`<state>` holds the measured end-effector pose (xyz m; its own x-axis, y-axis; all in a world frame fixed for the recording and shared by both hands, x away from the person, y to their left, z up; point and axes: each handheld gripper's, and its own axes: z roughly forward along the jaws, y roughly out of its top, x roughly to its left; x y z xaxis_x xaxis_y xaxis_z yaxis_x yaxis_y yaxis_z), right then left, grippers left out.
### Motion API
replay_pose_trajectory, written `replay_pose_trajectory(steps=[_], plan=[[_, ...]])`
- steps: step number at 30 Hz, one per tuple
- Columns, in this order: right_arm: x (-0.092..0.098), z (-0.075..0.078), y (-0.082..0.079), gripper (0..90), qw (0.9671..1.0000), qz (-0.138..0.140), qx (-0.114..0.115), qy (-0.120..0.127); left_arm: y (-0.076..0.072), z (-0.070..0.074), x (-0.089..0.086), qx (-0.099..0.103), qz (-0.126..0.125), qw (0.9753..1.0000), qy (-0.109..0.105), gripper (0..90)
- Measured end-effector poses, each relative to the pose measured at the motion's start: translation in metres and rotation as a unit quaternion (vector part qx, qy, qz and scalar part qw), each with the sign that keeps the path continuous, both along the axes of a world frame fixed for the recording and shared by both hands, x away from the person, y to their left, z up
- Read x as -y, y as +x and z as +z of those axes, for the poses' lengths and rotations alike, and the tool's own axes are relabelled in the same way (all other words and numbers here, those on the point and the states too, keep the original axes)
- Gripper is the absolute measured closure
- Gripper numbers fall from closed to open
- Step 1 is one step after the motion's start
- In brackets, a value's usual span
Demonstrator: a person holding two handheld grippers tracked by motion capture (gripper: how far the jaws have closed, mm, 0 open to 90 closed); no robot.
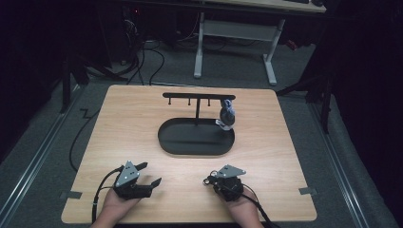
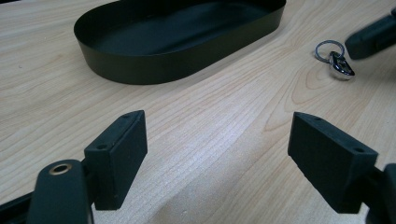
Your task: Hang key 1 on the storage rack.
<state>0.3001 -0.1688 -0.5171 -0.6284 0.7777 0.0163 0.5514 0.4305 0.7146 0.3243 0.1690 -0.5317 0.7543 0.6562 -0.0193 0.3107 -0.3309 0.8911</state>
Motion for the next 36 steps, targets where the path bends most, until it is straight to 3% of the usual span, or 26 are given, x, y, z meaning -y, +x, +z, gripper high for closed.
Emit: replay_pose_trajectory(steps=[5,7,8,10,13,16,23,26,28,29,33,34,36], plan=[[-0.011,-0.005,-0.006,87.8,0.9997,0.023,-0.008,0.004,0.0,0.0,0.0,0.0,-0.001,1.0,-0.001,20.6],[-0.018,-0.002,-0.004,85.6,0.9997,0.023,0.003,0.002,0.0,0.0,0.0,-0.001,-0.001,1.0,0.001,20.7],[-0.025,0.002,0.003,84.3,0.9996,0.023,0.017,0.003,0.0,0.0,0.0,-0.001,0.0,1.0,0.002,20.7],[-0.028,0.003,0.012,84.3,0.9996,0.012,0.024,-0.009,0.0,0.0,0.0,0.0,0.0,1.0,0.002,20.7],[-0.026,0.0,0.027,84.4,0.9999,-0.001,0.007,-0.011,0.0,0.0,0.0,-0.001,-0.001,1.0,0.0,20.7],[-0.025,-0.004,0.03,84.4,0.9997,0.006,-0.007,-0.021,0.0,0.0,0.0,-0.002,-0.002,1.0,0.0,20.7],[-0.019,-0.002,0.009,83.7,0.999,0.028,-0.015,-0.031,0.0,0.0,0.0,-0.002,-0.002,1.0,0.001,20.8],[-0.004,-0.002,-0.008,82.5,0.9986,0.03,-0.022,-0.038,0.0,0.0,0.0,-0.002,-0.003,1.0,0.0,20.8],[-0.001,-0.001,-0.011,82.3,0.9986,0.028,-0.02,-0.041,0.0,0.0,0.0,-0.002,-0.003,1.0,0.0,20.9],[0.013,0.0,-0.019,81.7,0.9988,0.014,-0.02,-0.042,0.001,0.0,0.0,-0.003,-0.004,1.0,0.001,21.0],[0.029,0.004,-0.025,79.6,0.9996,-0.009,-0.012,-0.026,0.001,0.0,0.001,-0.004,-0.004,1.0,0.003,21.0],[0.039,0.008,-0.031,77.1,0.9994,-0.027,0.006,-0.023,0.001,0.0,0.001,-0.003,-0.004,1.0,0.004,21.1],[0.046,0.009,-0.036,72.8,0.9986,-0.037,0.025,-0.027,0.001,0.0,0.001,-0.003,-0.004,1.0,0.004,21.1]])
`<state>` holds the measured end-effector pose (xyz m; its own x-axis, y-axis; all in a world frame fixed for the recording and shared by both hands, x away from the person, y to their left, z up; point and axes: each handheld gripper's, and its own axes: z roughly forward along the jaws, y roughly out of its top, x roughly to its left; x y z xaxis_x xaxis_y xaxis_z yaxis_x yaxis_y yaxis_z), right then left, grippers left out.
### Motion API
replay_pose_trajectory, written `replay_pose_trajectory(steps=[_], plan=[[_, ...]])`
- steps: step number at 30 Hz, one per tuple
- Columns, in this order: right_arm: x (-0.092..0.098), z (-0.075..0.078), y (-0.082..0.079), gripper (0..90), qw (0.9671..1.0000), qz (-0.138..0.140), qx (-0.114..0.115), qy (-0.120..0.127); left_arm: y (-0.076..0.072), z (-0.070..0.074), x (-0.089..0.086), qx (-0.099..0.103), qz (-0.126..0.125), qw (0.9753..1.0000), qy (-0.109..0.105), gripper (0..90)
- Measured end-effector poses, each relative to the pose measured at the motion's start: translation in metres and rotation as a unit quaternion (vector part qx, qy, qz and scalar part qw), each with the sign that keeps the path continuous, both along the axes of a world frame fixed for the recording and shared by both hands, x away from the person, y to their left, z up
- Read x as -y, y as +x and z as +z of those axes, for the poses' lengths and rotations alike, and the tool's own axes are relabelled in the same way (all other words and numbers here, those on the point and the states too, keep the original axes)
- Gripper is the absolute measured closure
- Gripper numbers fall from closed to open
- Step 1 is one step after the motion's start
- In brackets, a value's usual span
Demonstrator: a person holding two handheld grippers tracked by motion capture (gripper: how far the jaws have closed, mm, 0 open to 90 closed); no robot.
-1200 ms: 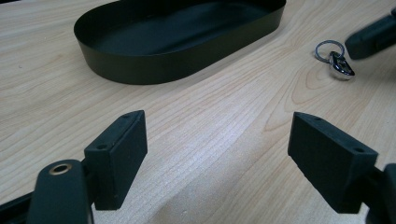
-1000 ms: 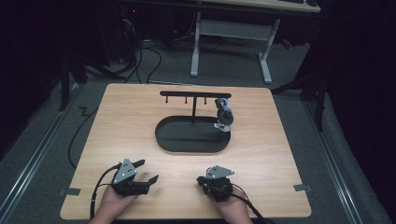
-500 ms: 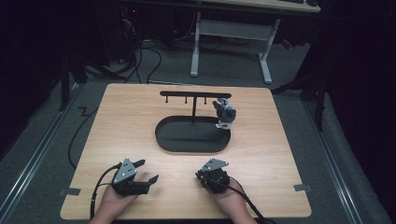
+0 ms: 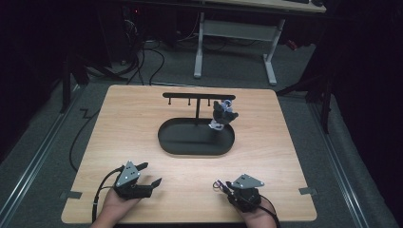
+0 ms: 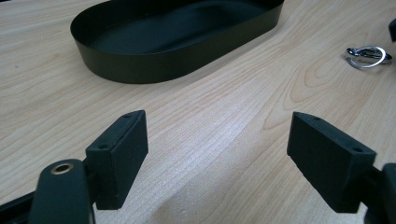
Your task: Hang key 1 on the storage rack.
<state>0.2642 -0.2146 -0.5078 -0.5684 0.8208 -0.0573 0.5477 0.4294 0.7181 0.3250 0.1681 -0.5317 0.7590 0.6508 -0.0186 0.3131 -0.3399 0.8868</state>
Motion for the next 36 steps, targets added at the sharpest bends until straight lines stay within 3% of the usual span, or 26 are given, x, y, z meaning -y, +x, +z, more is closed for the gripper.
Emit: replay_pose_trajectory(steps=[3,7,9,18,19,21,25,27,28,35,36], plan=[[0.006,-0.002,-0.006,67.2,0.9999,0.002,0.009,0.005,0.001,0.0,0.0,-0.001,-0.001,1.0,0.0,21.2],[0.0,-0.007,-0.006,65.4,0.9997,0.015,0.009,-0.016,0.0,0.0,0.001,0.0,-0.001,1.0,0.002,21.4],[-0.007,-0.01,-0.001,61.2,0.999,0.025,0.008,-0.036,0.0,0.0,0.001,0.001,-0.002,1.0,0.003,21.4],[-0.018,-0.011,0.007,51.6,0.9983,0.03,0.002,-0.049,0.0,0.0,0.0,0.0,-0.001,1.0,0.002,21.4],[-0.021,-0.01,0.013,51.0,0.9983,0.03,-0.002,-0.051,0.0,0.0,0.0,0.0,-0.002,1.0,0.002,21.4],[-0.023,-0.01,0.018,52.3,0.9981,0.032,-0.005,-0.053,-0.001,0.0,0.0,0.001,-0.002,1.0,0.003,21.4],[-0.026,-0.009,0.024,65.2,0.9975,0.033,-0.008,-0.062,-0.001,0.0,0.0,0.001,-0.003,1.0,0.003,21.4],[-0.025,-0.007,0.027,67.2,0.9974,0.035,-0.01,-0.062,-0.001,0.0,0.0,0.002,-0.003,1.0,0.003,21.4],[-0.023,-0.004,0.031,71.3,0.9974,0.034,-0.014,-0.061,-0.001,0.0,0.0,0.002,-0.003,1.0,0.003,21.4],[-0.017,0.003,0.045,77.9,0.996,0.051,-0.05,-0.053,-0.001,0.0,0.001,0.001,-0.004,1.0,0.002,21.5],[-0.016,0.006,0.048,81.6,0.9947,0.059,-0.064,-0.054,-0.001,0.0,0.001,0.001,-0.005,1.0,0.003,21.5]])
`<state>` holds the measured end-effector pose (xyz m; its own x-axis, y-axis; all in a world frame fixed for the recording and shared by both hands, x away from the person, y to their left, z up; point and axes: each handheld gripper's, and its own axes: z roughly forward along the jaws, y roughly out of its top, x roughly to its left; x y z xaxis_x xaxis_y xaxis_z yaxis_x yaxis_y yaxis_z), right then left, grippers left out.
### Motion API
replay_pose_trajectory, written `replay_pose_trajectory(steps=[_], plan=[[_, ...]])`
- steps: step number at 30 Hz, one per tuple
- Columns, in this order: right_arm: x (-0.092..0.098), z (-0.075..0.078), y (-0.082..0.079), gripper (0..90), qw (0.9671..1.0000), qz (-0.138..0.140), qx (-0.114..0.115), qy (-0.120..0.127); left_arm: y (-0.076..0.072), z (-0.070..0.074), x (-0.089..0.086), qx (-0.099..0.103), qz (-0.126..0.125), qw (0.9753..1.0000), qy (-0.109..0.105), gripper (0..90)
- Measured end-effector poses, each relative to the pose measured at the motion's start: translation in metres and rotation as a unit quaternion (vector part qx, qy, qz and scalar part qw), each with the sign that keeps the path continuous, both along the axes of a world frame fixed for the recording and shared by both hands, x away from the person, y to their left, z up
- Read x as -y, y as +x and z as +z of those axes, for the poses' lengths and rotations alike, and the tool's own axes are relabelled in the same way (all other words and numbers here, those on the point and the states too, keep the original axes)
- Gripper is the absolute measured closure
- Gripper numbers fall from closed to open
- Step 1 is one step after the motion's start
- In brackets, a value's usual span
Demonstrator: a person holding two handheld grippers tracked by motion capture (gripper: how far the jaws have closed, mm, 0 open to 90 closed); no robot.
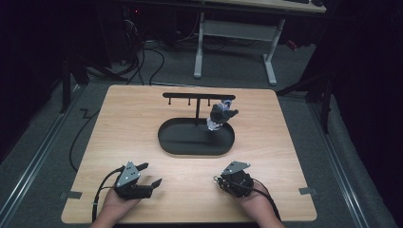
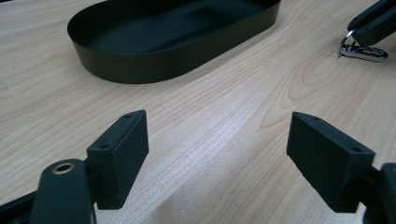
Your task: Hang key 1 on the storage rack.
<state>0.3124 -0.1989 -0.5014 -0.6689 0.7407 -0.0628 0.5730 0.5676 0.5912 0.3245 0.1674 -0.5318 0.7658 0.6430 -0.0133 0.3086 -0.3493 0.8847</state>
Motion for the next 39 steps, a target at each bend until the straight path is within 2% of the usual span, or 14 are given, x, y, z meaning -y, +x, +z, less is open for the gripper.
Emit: replay_pose_trajectory(steps=[1,3,5,6,10,14,15,16,21,22,23,26,31,39], plan=[[0.0,0.0,0.0,81.6,1.0,0.0,0.0,0.0,0.0,0.0,0.0,0.0,0.0,1.0,0.0,21.6],[0.001,0.004,0.006,83.1,0.9996,0.013,-0.021,-0.012,0.0,0.0,0.0,0.0,-0.001,1.0,0.001,21.6],[0.001,0.005,0.008,83.8,0.9993,0.019,-0.027,-0.019,0.0,0.0,0.0,-0.001,-0.001,1.0,0.002,21.6],[0.0,0.008,0.013,84.0,0.9983,0.028,-0.044,-0.028,0.0,0.0,0.0,0.0,-0.001,1.0,0.002,21.6],[-0.003,0.011,0.019,84.4,0.9953,0.041,-0.071,-0.051,0.0,0.0,0.0,0.0,-0.001,1.0,0.003,21.7],[-0.008,0.014,0.026,84.4,0.9912,0.054,-0.089,-0.082,0.0,0.0,0.0,-0.001,-0.001,1.0,0.002,21.7],[-0.008,0.014,0.026,84.4,0.9912,0.054,-0.089,-0.082,0.0,0.0,0.0,-0.001,-0.001,1.0,0.002,21.7],[-0.012,0.016,0.029,84.4,0.9887,0.066,-0.096,-0.094,0.0,0.0,0.001,-0.001,-0.001,1.0,0.003,21.8],[-0.02,0.018,0.035,84.6,0.9825,0.082,-0.114,-0.122,0.0,0.0,0.001,0.0,-0.003,1.0,0.004,21.8],[-0.02,0.018,0.035,84.6,0.9825,0.082,-0.114,-0.122,0.0,0.0,0.001,0.0,-0.003,1.0,0.004,21.8],[-0.022,0.017,0.037,86.2,0.9793,0.091,-0.121,-0.134,0.0,0.0,0.001,0.0,-0.003,1.0,0.004,21.8],[-0.025,0.017,0.038,88.6,0.9762,0.097,-0.127,-0.147,0.0,0.0,0.001,-0.001,-0.004,1.0,0.004,21.8],[-0.024,0.019,0.04,89.0,0.9759,0.091,-0.142,-0.138,0.0,0.0,0.001,-0.001,-0.003,1.0,0.005,21.8],[-0.008,0.039,0.042,89.1,0.9805,0.067,-0.152,-0.106,0.0,0.0,0.001,-0.002,-0.003,1.0,0.005,21.9]])
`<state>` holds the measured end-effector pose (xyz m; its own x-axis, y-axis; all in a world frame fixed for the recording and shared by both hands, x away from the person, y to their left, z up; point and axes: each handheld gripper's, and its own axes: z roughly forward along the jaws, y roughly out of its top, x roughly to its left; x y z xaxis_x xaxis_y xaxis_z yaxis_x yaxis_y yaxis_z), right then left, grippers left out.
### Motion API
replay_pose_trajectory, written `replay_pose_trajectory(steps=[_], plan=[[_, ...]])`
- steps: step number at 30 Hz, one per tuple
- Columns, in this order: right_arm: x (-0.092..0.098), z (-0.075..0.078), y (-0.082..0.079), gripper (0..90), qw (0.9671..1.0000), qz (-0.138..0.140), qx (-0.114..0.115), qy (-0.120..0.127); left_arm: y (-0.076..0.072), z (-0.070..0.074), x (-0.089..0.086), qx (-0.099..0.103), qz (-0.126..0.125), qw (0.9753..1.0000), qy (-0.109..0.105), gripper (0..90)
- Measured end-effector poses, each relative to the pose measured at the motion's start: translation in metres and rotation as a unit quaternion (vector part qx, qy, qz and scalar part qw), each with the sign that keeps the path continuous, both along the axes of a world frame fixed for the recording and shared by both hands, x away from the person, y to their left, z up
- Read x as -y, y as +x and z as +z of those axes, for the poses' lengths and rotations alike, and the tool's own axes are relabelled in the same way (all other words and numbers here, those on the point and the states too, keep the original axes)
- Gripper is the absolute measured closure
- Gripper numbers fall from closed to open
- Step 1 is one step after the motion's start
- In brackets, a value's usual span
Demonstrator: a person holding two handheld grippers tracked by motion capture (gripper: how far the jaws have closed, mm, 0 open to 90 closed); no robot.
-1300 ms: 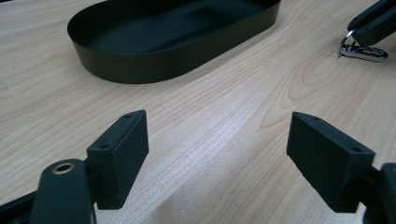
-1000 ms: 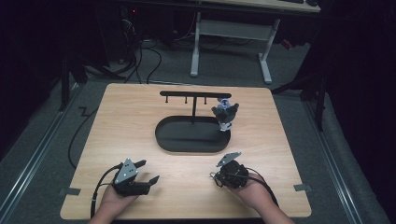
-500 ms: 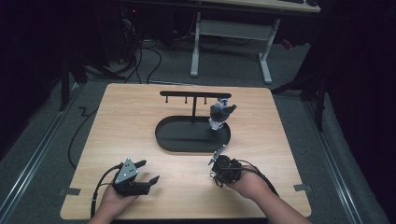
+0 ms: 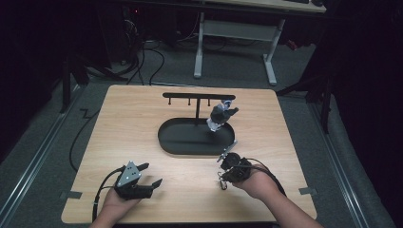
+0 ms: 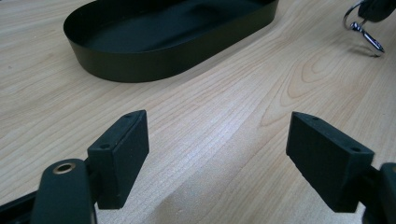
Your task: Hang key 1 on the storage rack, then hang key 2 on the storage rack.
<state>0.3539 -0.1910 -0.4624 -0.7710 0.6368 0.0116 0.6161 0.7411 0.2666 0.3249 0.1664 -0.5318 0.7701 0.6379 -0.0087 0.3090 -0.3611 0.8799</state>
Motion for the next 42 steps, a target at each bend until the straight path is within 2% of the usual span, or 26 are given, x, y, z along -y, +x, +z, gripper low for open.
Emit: replay_pose_trajectory(steps=[3,14,24,32,42], plan=[[0.006,0.007,0.0,89.1,1.0,-0.001,0.004,-0.003,0.0,0.0,0.0,0.0,0.0,1.0,0.0,21.9],[0.021,0.032,0.005,89.1,0.9993,-0.029,0.011,0.019,0.0,0.0,-0.001,0.0,-0.002,1.0,-0.004,21.8],[0.03,0.051,0.011,89.1,0.9986,-0.049,0.012,0.016,0.001,0.0,0.0,0.0,-0.005,1.0,-0.008,21.8],[0.029,0.062,0.015,89.1,0.9982,-0.056,0.019,0.012,0.001,0.0,-0.001,0.002,-0.004,0.9999,-0.012,21.8],[0.022,0.074,0.032,89.1,0.9983,-0.052,0.021,0.016,0.0,0.0,-0.001,0.003,-0.005,0.9999,-0.012,21.6]])
